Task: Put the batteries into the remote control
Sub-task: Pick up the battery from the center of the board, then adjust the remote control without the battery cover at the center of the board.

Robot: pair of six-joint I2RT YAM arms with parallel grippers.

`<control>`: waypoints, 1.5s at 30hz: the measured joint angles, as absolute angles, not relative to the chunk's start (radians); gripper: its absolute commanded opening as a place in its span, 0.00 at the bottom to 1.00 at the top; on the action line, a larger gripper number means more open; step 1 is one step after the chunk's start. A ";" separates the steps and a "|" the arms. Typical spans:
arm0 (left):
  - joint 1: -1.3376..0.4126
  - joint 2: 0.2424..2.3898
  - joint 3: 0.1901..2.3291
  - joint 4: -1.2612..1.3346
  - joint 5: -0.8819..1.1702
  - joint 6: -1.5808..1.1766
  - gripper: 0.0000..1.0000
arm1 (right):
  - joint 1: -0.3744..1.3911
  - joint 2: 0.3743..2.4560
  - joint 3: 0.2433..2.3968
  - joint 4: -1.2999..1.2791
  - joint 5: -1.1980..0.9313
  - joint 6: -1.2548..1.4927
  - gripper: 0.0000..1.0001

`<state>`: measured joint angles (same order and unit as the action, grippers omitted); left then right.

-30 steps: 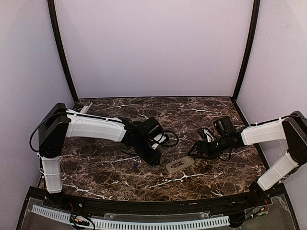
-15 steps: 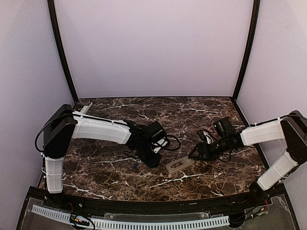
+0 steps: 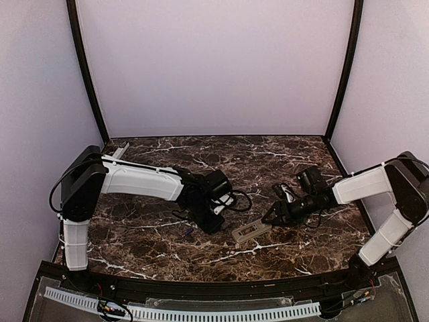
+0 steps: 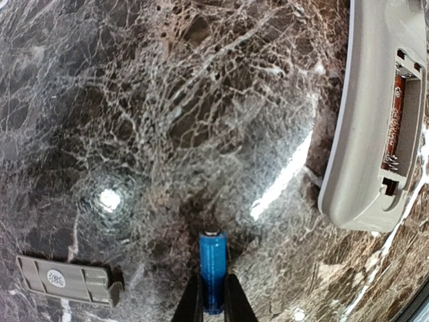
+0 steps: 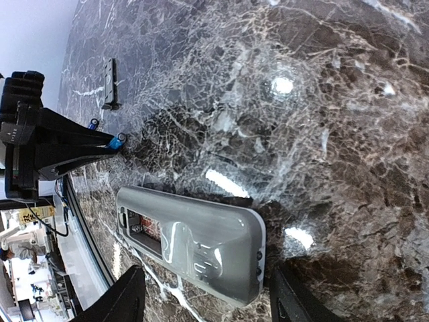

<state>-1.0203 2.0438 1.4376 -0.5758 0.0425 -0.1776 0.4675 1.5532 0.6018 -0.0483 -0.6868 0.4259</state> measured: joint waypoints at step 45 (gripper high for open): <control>-1.116 2.110 1.668 -0.710 0.029 0.132 0.01 | 0.565 1.614 0.583 0.085 -0.736 0.561 0.45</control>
